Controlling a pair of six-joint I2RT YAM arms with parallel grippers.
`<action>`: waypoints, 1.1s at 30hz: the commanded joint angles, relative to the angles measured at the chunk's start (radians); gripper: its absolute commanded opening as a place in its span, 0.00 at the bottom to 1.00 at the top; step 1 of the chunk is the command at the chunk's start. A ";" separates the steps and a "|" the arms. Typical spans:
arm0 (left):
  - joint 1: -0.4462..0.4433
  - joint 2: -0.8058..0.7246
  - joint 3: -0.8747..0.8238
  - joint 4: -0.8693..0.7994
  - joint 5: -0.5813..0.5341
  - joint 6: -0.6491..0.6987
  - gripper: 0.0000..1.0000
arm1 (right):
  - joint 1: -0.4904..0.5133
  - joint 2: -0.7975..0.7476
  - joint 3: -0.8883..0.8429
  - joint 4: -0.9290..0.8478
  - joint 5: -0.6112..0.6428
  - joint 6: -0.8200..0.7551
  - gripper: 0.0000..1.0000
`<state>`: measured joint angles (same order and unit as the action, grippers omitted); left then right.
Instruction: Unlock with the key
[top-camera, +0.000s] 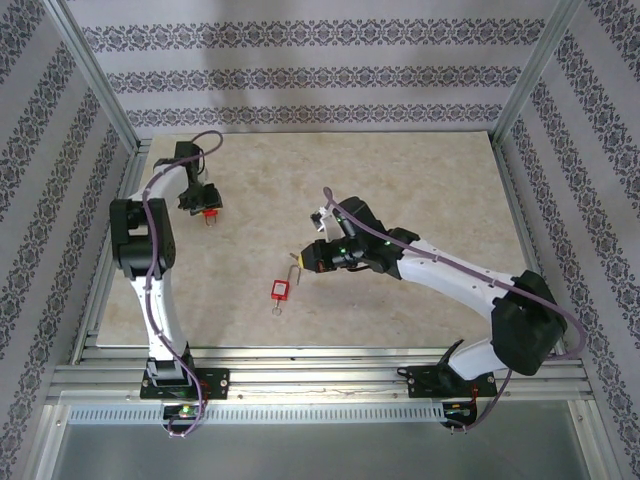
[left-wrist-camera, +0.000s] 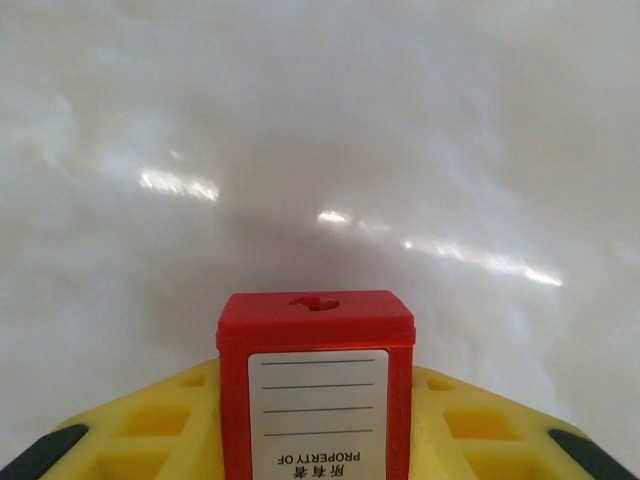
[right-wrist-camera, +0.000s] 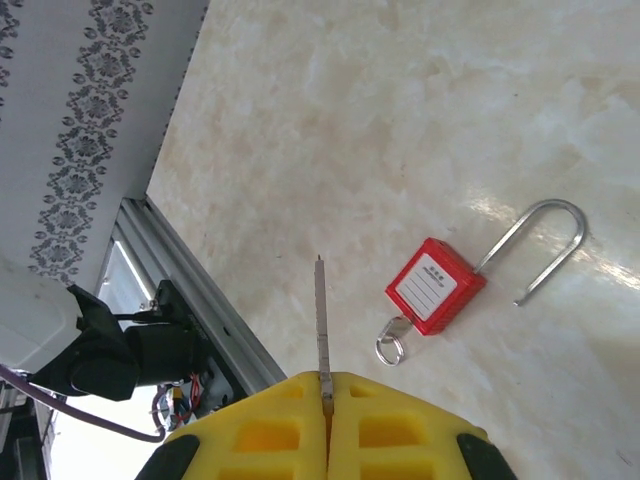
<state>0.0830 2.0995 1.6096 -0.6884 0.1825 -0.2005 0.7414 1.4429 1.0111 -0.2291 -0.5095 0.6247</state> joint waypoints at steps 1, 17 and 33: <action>-0.068 -0.214 -0.162 0.260 0.111 0.152 0.10 | -0.055 -0.068 0.000 -0.094 0.026 -0.021 0.00; -0.350 -0.802 -0.765 0.986 0.496 0.627 0.00 | -0.236 -0.225 0.107 -0.384 0.000 -0.100 0.00; -0.625 -0.982 -0.784 0.613 0.356 1.220 0.00 | -0.121 -0.203 0.258 -0.589 0.045 -0.186 0.00</action>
<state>-0.5205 1.1324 0.8356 0.0223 0.5774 0.8619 0.6121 1.2358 1.2167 -0.7338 -0.5003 0.4900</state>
